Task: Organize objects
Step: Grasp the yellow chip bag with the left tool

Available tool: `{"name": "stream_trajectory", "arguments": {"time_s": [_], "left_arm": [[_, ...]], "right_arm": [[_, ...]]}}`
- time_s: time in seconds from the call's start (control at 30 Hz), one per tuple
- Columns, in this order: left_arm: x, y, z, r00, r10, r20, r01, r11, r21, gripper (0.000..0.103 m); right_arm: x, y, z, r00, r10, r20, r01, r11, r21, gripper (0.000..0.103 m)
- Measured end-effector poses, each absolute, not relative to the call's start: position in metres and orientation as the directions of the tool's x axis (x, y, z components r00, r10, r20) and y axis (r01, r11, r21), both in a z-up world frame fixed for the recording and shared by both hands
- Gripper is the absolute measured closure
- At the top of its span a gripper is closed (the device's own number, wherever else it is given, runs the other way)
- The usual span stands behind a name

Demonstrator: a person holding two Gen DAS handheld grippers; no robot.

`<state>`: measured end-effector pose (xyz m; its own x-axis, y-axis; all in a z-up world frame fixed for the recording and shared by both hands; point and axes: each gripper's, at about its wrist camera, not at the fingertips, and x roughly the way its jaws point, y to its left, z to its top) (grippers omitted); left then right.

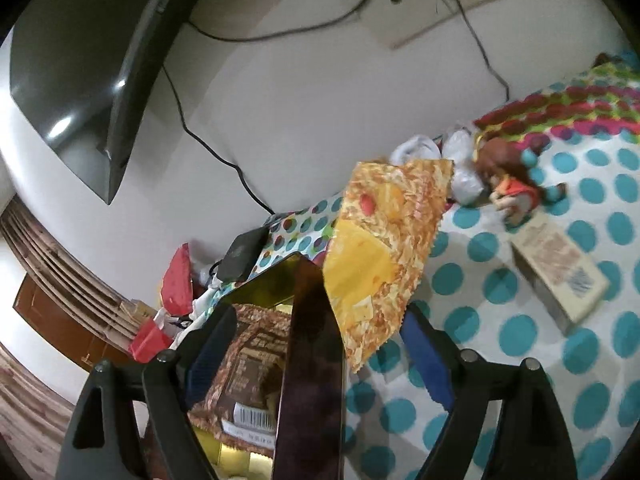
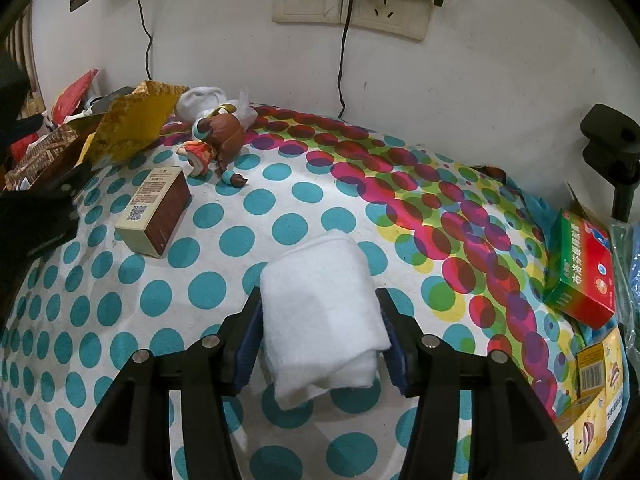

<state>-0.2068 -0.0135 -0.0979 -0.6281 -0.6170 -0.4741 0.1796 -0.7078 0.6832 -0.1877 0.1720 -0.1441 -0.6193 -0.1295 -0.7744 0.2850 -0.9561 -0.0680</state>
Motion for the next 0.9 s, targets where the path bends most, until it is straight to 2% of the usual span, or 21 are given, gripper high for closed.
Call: {"name": "stream_trajectory", "arguments": {"time_s": [0.37, 0.63, 0.7, 0.73, 0.77, 0.8, 0.83, 0.9], "left_arm": [[-0.238, 0.023, -0.115, -0.657, -0.597, -0.460, 0.118, -0.685, 0.719, 0.017], [-0.276, 0.009, -0.125, -0.579, -0.640, -0.505, 0.161, -0.697, 0.699, 0.017], [-0.279, 0.004, -0.126, -0.586, -0.637, -0.500, 0.168, -0.700, 0.694, 0.020], [-0.279, 0.003, -0.126, -0.589, -0.632, -0.504, 0.165, -0.704, 0.691, 0.023], [-0.278, 0.002, -0.127, -0.590, -0.628, -0.507, 0.158, -0.706, 0.690, 0.042], [-0.278, 0.002, -0.130, -0.585, -0.625, -0.518, 0.146, -0.708, 0.691, 0.069], [-0.279, 0.001, -0.133, -0.570, -0.621, -0.538, 0.133, -0.716, 0.686, 0.081], [-0.279, -0.002, -0.137, -0.559, -0.616, -0.555, 0.130, -0.726, 0.675, 0.085]], "right_arm": [[-0.187, 0.174, -0.147, -0.613, -0.138, -0.778, 0.281, -0.958, -0.052, 0.049], [-0.188, 0.175, -0.149, -0.611, -0.143, -0.779, 0.282, -0.958, -0.045, 0.049], [-0.189, 0.175, -0.149, -0.609, -0.144, -0.780, 0.283, -0.958, -0.044, 0.048], [-0.189, 0.175, -0.149, -0.608, -0.143, -0.781, 0.283, -0.958, -0.045, 0.047], [-0.190, 0.174, -0.149, -0.606, -0.142, -0.782, 0.285, -0.957, -0.046, 0.046], [-0.190, 0.174, -0.150, -0.605, -0.140, -0.784, 0.286, -0.957, -0.050, 0.046], [-0.190, 0.173, -0.150, -0.606, -0.139, -0.783, 0.285, -0.957, -0.052, 0.046], [-0.190, 0.173, -0.150, -0.606, -0.139, -0.784, 0.285, -0.957, -0.050, 0.046]]}}
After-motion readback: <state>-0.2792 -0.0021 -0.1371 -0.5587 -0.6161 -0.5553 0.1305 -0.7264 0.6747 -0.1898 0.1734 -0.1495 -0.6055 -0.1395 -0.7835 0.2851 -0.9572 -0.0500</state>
